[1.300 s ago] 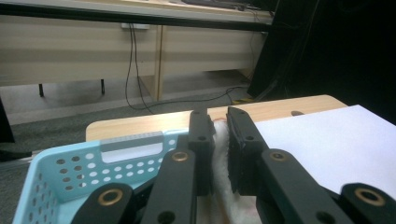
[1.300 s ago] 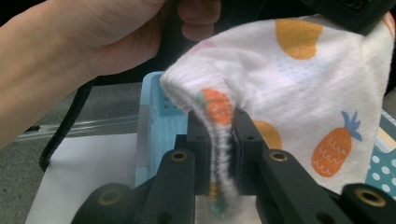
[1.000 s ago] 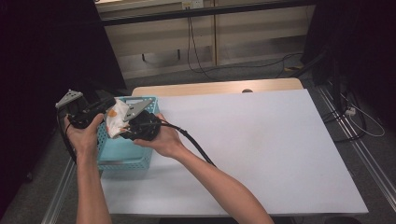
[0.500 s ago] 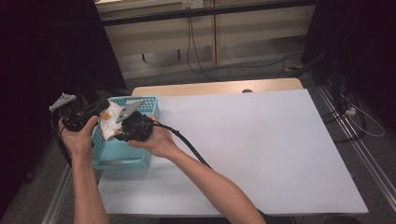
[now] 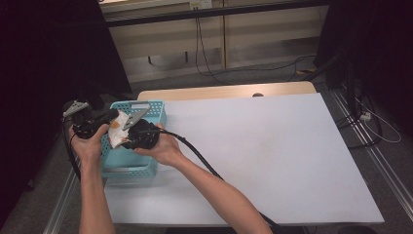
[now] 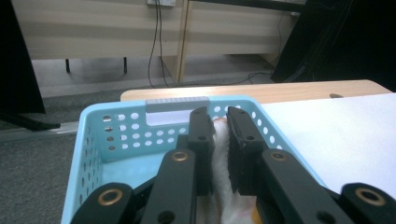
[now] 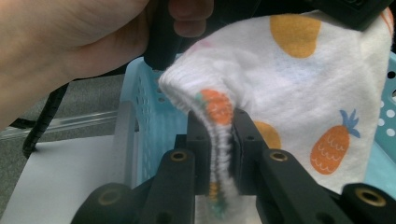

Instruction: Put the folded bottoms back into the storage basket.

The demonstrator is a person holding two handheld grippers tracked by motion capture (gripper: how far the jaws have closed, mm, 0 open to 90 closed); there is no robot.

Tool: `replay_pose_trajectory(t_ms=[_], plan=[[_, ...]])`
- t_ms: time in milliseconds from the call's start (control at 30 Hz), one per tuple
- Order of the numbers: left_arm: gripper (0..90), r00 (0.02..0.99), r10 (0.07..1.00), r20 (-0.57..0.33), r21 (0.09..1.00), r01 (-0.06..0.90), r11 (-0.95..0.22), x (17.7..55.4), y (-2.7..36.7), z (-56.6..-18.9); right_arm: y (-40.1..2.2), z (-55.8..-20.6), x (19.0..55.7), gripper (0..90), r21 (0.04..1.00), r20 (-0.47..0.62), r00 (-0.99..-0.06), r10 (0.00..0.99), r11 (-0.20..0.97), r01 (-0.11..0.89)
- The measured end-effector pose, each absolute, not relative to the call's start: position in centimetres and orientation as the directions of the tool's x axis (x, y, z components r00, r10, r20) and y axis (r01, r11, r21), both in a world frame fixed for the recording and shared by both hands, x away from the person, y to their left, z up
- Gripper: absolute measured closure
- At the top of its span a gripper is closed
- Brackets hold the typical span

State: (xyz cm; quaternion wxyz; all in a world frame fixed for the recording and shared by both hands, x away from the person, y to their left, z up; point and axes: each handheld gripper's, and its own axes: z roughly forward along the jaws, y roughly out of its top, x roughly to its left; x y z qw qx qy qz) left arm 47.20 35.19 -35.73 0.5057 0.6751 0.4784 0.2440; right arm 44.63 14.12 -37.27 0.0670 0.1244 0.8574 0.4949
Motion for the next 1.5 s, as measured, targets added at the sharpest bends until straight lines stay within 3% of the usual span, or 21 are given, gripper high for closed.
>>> replay_pose_trajectory(t_ms=[1500], plan=[[80.8, 0.368, 0.917, -0.153, 0.860, 0.507, -0.060, 48.9, 36.1, -40.2, 16.0, -41.1, 45.8, 79.2, 0.820, 0.040, -0.951, 0.305, 0.534, 0.206]])
